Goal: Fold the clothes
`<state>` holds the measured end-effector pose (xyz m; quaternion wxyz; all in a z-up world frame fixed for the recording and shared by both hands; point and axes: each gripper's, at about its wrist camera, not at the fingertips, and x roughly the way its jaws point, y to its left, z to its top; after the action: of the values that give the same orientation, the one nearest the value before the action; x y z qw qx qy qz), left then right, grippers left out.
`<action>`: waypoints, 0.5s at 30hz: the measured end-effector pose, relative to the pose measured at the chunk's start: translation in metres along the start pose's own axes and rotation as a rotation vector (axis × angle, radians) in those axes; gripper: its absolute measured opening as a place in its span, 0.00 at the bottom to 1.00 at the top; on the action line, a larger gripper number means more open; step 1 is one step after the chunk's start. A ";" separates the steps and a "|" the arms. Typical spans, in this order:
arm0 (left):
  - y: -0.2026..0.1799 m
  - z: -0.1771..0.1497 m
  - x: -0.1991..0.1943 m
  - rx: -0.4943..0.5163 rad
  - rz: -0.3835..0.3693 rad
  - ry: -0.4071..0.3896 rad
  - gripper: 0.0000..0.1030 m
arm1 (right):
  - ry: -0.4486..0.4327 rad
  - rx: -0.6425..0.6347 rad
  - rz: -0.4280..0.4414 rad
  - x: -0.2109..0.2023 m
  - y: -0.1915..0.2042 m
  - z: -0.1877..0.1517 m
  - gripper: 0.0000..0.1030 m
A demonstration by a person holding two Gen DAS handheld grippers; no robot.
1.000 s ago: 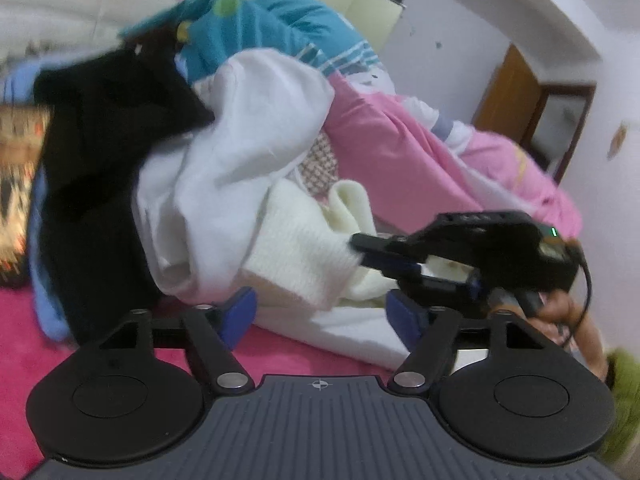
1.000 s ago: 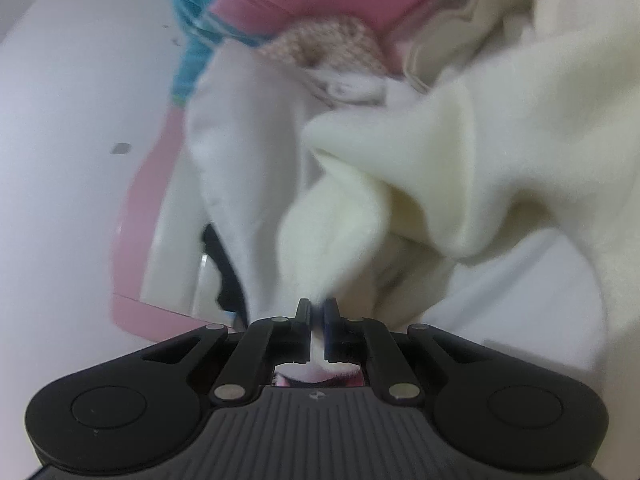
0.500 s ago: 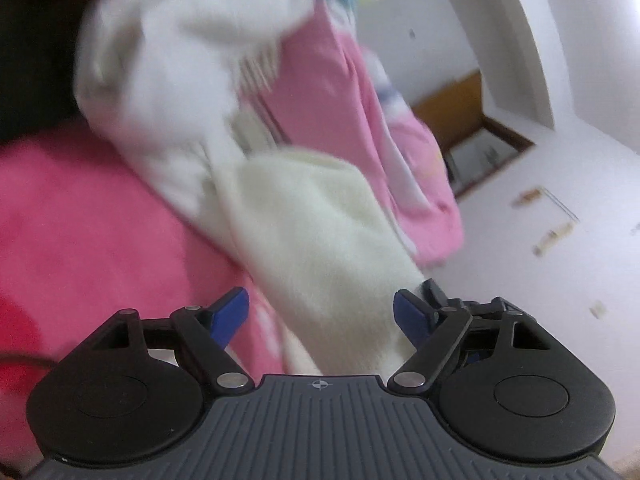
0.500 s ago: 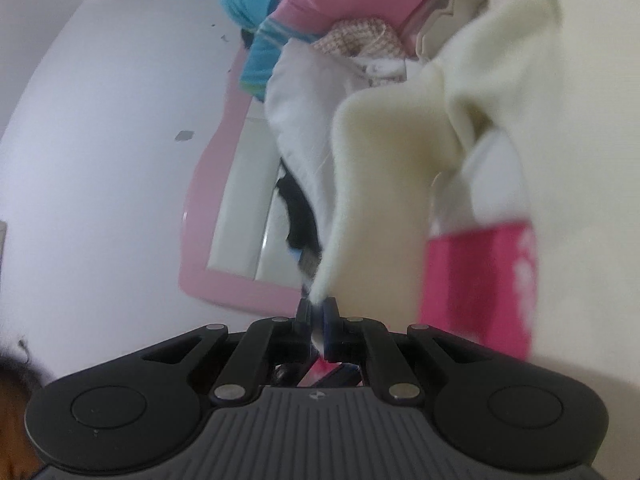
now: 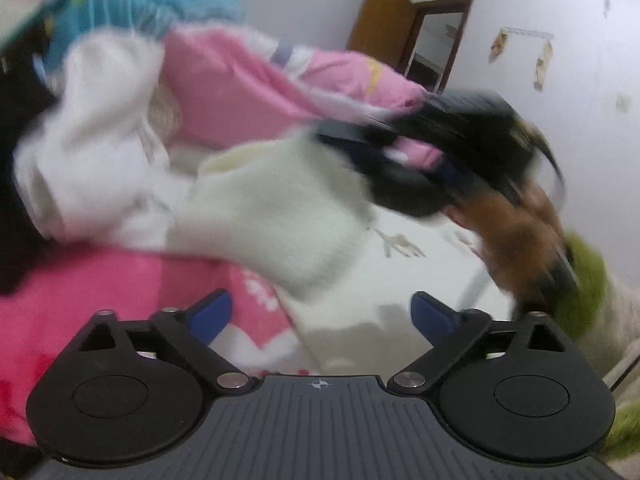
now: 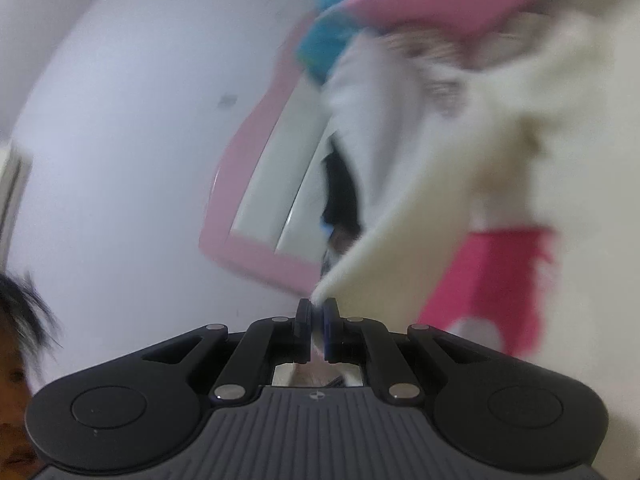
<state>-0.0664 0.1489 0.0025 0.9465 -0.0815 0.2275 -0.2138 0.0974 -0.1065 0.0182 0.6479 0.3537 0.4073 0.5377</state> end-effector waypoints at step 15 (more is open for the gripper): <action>0.061 -0.019 -0.002 -0.106 0.435 0.034 0.99 | 0.174 -0.216 -0.192 0.146 0.008 0.032 0.47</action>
<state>-0.0547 0.2036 -0.0287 0.9607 -0.0767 0.2667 0.0061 0.1363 0.0379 0.0173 0.6930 0.1934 0.4334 0.5426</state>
